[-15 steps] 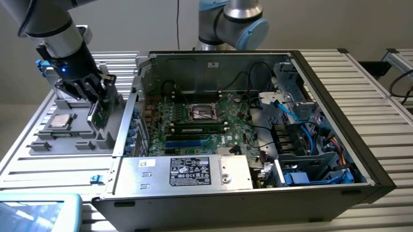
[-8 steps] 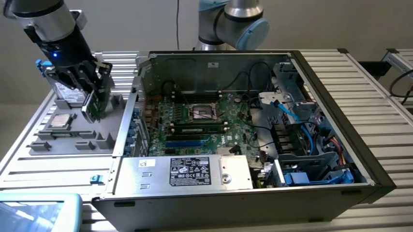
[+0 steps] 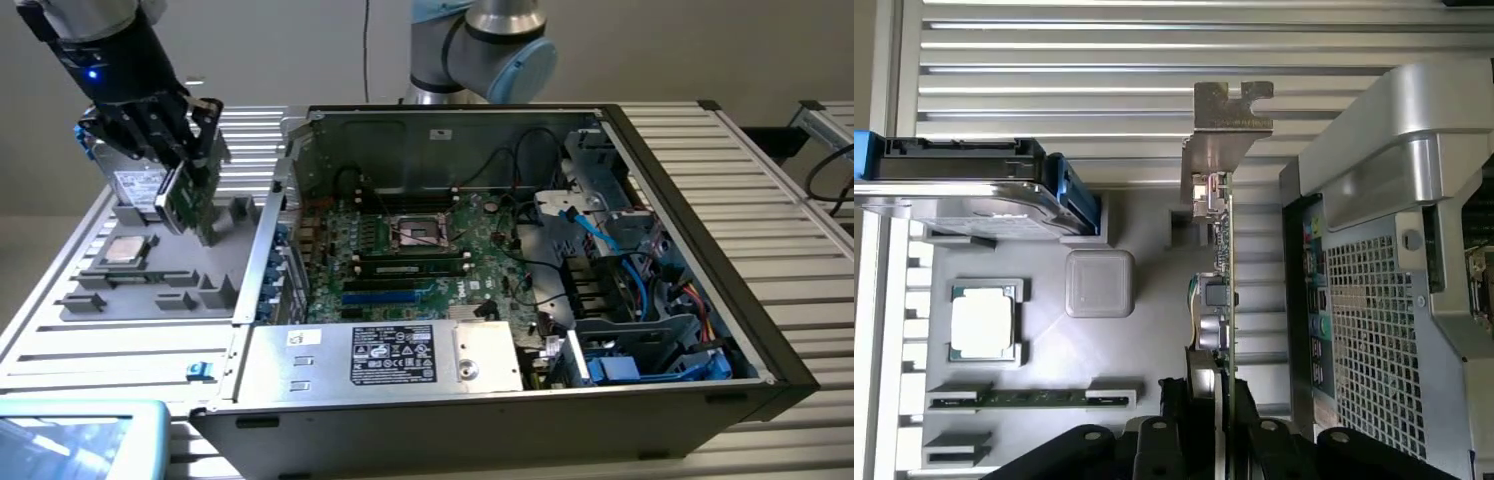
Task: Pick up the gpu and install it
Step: 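Pick up the gpu and move the gpu toward the slot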
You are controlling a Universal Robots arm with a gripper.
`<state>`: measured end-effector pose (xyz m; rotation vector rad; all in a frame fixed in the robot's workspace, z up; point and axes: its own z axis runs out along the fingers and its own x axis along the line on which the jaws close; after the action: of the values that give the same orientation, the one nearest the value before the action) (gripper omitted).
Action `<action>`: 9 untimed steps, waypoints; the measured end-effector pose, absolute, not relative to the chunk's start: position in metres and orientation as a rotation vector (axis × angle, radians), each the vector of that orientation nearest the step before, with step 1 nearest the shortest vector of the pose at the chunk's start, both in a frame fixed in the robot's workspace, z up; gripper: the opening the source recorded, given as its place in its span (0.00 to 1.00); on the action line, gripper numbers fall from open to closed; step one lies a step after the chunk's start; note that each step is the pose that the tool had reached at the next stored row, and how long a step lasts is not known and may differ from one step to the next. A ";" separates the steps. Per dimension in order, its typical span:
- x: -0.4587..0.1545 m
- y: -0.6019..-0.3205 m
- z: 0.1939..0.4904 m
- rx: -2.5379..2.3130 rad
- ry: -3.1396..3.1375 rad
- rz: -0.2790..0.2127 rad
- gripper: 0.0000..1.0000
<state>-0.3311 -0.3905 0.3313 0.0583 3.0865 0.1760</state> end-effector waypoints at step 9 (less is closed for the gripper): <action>-0.321 -0.394 0.372 0.060 3.094 0.176 0.29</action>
<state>-0.3213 -0.3938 0.3722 0.0596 3.0944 0.1762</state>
